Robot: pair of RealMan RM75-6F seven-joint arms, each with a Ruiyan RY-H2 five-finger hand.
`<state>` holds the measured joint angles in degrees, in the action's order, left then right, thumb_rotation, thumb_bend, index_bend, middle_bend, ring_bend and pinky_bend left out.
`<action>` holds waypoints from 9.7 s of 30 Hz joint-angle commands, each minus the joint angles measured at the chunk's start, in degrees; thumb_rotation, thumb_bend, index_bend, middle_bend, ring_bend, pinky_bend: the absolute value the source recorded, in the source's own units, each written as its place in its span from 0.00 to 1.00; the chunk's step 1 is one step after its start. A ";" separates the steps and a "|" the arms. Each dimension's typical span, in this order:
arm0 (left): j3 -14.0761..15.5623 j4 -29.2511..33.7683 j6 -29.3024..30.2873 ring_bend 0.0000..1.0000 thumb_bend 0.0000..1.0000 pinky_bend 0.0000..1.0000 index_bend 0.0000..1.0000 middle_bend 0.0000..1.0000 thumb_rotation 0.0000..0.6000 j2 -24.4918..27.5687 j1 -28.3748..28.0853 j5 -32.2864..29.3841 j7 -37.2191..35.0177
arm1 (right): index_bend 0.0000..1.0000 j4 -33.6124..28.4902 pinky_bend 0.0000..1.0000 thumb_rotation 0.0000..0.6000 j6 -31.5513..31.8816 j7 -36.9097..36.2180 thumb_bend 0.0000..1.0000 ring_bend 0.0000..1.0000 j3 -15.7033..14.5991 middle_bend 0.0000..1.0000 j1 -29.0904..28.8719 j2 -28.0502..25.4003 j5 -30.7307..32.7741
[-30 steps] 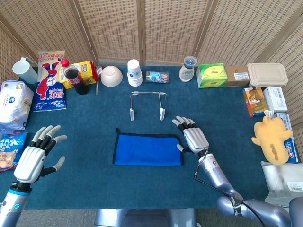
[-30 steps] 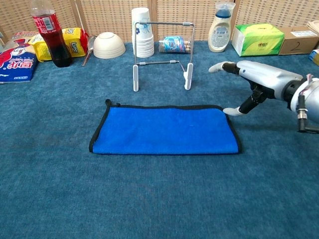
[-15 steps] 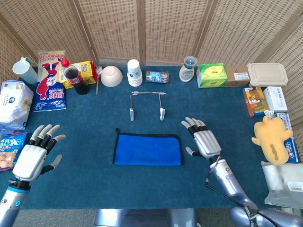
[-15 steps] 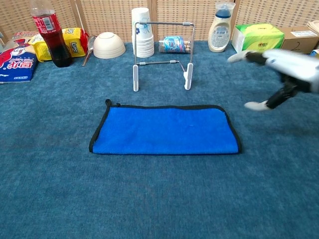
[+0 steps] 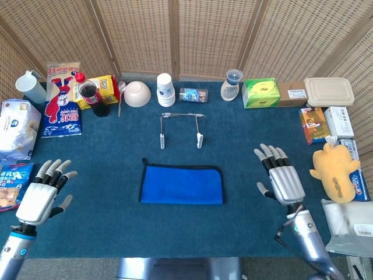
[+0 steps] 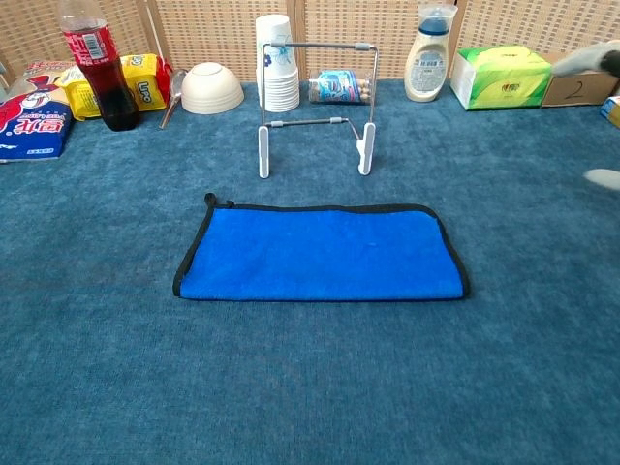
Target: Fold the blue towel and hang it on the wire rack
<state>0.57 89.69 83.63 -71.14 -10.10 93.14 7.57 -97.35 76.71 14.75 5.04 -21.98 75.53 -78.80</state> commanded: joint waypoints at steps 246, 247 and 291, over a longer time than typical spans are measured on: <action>-24.08 -42.75 -36.54 0.17 0.43 0.00 0.73 0.40 1.00 -26.62 -73.80 -64.34 32.64 | 0.07 8.63 0.00 1.00 9.25 -30.09 0.28 0.00 0.20 0.03 27.35 -5.07 1.29; -24.13 -43.14 -36.63 0.17 0.43 0.00 0.73 0.40 1.00 -26.87 -73.77 -64.29 32.64 | 0.07 8.61 0.00 1.00 9.28 -30.08 0.28 0.00 0.22 0.03 27.40 -5.07 1.35; -25.80 -15.17 -28.06 0.13 0.43 0.00 0.72 0.39 1.00 -9.45 -58.00 -40.83 7.83 | 0.05 8.48 0.00 1.00 7.87 -29.00 0.28 0.00 0.65 0.03 26.06 -4.39 0.49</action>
<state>-25.29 72.37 54.47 -82.19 -69.46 50.97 16.73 -88.87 84.58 -14.24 5.70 4.08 71.14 -78.31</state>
